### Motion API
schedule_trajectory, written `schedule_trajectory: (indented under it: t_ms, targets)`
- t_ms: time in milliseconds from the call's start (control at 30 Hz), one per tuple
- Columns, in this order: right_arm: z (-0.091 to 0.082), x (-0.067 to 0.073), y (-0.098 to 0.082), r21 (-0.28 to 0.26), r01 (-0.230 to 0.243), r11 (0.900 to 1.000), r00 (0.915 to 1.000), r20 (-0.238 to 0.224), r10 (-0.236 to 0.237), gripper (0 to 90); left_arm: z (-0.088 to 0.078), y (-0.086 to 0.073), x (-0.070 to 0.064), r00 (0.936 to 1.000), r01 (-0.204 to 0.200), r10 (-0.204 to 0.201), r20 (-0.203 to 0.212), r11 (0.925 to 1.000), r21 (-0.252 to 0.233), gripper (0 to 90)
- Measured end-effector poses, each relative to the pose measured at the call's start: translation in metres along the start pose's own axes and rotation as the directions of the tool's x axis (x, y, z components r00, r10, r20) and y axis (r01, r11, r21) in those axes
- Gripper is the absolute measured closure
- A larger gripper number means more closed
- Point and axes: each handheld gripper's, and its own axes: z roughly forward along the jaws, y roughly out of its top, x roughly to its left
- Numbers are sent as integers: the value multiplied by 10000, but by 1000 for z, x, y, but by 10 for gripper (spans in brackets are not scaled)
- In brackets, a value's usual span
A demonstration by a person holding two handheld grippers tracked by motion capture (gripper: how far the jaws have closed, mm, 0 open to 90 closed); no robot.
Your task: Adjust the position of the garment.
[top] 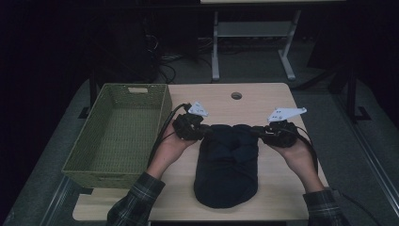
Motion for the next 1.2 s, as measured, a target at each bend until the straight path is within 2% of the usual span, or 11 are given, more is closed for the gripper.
schedule_trajectory:
  t_ms: [167, 233, 433, 733, 867, 1200]
  targets:
    - [-3, 12, -9, -2, 73, 10000, 9998, -167, -73, 781, -1, -11, -6, 9996, 40, -43, 283, 9999, 101, 781]
    - [-4, 17, -13, 28, -53, 10000, 9996, -289, 54, 780, -2, -15, -9, 9991, 17, -21, 415, 10000, 77, 780]
    - [-10, 31, -24, 18, 172, 9999, 9983, -551, -171, 777, -7, -28, -18, 9970, 33, -43, 774, 9999, 140, 778]
    - [-14, 47, -42, 48, -99, 9999, 9963, -855, 103, 770, -6, -40, -31, 9944, -4, -33, 1060, 9994, 349, 777]
    - [-15, 53, -50, 105, -24, 9999, 9954, -958, 34, 768, -5, -46, -37, 9923, 36, -92, 1232, 9989, 463, 777]
    - [-14, 71, -71, 535, -201, 9984, 9893, -1432, 276, 758, 0, -67, -52, 9864, -47, -103, 1639, 9959, 907, 777]
